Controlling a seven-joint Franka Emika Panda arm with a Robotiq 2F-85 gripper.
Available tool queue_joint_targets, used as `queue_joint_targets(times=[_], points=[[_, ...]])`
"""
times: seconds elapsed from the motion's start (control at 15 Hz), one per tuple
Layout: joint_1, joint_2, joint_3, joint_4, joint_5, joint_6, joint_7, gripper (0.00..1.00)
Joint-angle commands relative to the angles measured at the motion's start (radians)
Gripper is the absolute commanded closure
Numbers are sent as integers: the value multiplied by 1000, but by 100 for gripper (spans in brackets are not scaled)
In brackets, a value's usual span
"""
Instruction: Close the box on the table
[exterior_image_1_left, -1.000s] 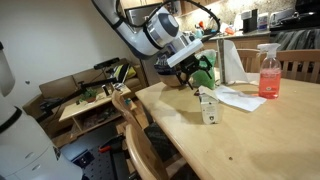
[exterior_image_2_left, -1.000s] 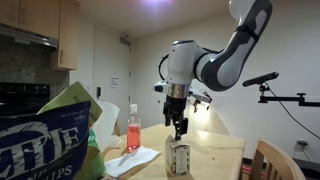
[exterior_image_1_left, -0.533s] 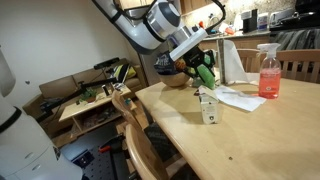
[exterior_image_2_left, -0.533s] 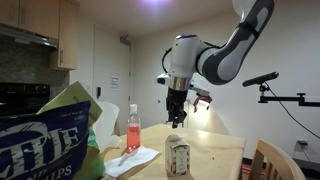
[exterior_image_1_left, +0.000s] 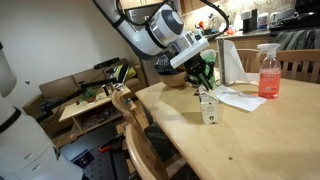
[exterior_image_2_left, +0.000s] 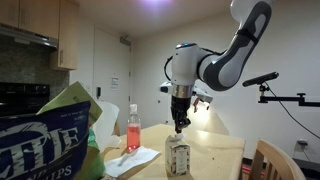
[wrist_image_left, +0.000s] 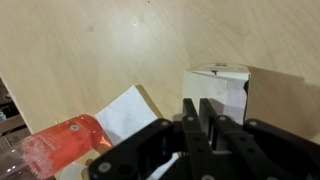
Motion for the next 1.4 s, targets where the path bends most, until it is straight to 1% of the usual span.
queue_joint_targets(times=[0.0, 0.4, 0.47, 0.53, 0.87, 1.33], points=[[2, -19, 8, -1, 1, -54, 7, 56], [5, -30, 13, -4, -1, -71, 5, 10], [6, -38, 15, -10, 0, -76, 5, 4], [8, -46, 17, -15, -3, -77, 7, 0], [10, -37, 31, 3, 2, -99, -1, 0], [4, -22, 34, 12, 5, -95, -7, 0]])
